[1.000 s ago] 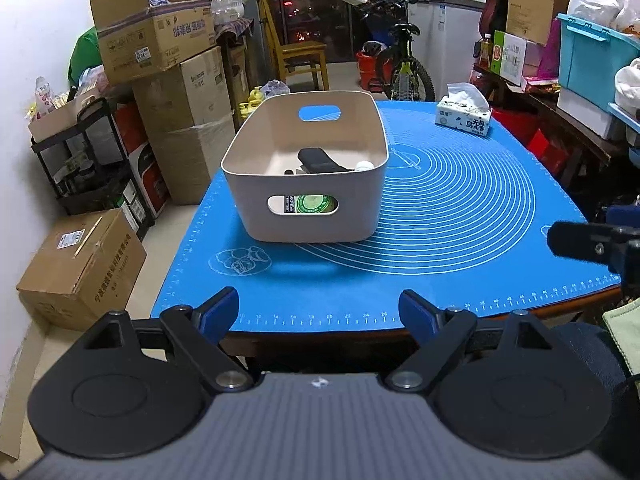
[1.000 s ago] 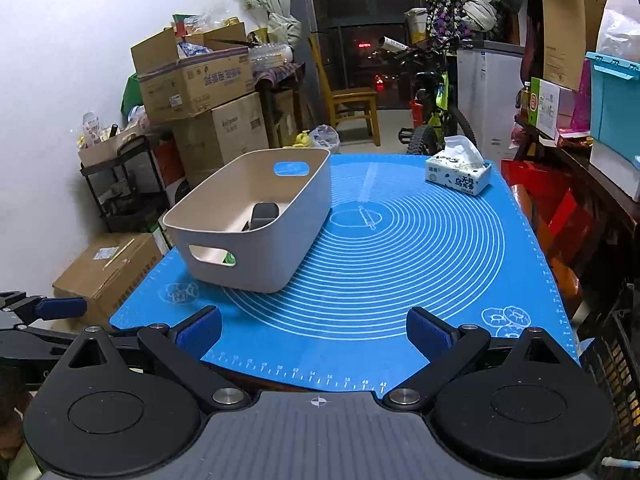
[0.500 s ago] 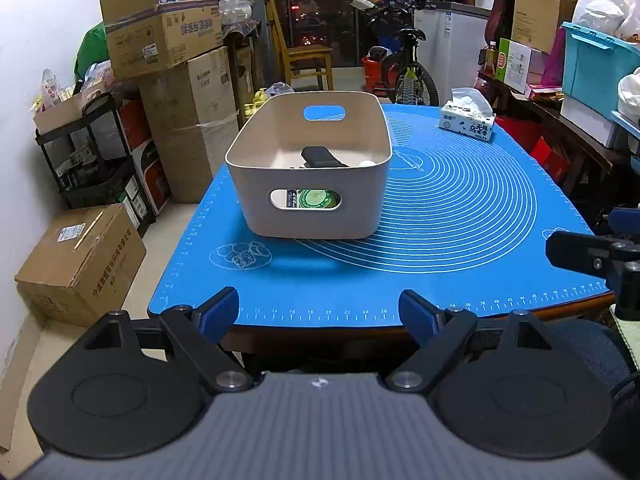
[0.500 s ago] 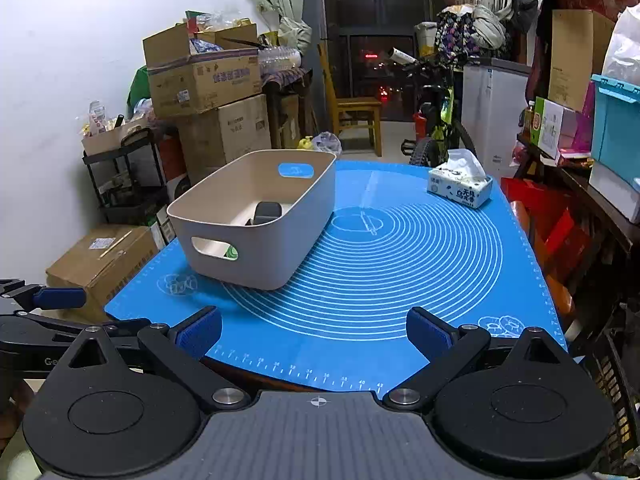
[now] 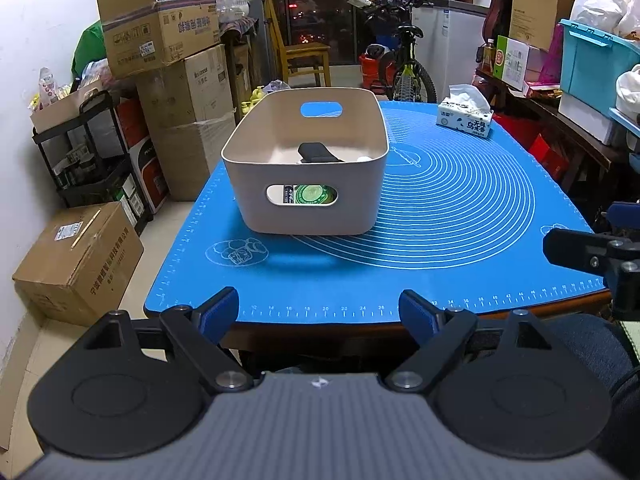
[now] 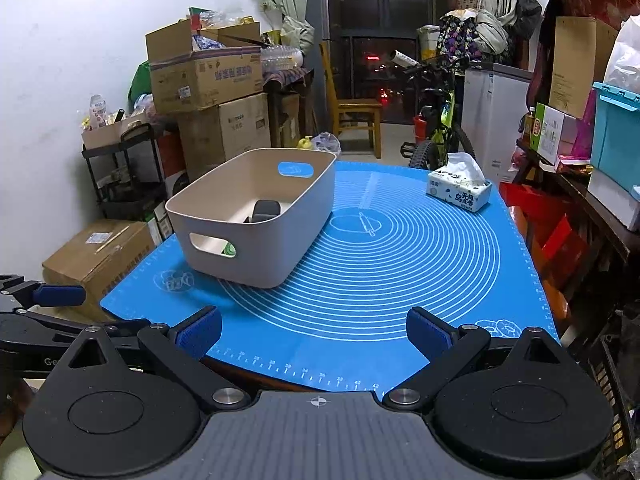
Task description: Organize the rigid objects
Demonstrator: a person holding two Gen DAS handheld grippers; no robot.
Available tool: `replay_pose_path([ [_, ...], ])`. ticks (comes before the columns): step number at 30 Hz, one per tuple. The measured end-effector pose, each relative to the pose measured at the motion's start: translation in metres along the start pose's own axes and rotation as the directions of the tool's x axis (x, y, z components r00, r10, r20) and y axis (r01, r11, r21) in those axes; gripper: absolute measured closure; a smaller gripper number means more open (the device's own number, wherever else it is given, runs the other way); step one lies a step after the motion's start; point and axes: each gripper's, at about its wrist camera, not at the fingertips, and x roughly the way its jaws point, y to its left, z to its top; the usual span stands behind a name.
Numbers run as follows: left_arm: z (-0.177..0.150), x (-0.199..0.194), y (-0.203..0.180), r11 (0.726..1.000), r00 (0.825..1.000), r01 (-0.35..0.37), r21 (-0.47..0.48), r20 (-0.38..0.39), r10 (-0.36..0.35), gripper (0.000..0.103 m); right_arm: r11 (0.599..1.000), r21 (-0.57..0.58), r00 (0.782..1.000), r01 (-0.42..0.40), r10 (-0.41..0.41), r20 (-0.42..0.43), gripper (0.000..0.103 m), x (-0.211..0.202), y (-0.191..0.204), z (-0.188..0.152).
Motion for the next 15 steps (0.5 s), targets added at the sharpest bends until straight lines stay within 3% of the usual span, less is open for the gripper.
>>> replay_pose_path([
  [15, -0.0004, 0.0011, -0.0013, 1.000, 1.000, 0.008, 0.003, -0.003, -0.008, 0.016, 1.000, -0.004, 1.000, 0.001, -0.001, 0.000, 0.005, -0.0005, 0.0001, -0.0008],
])
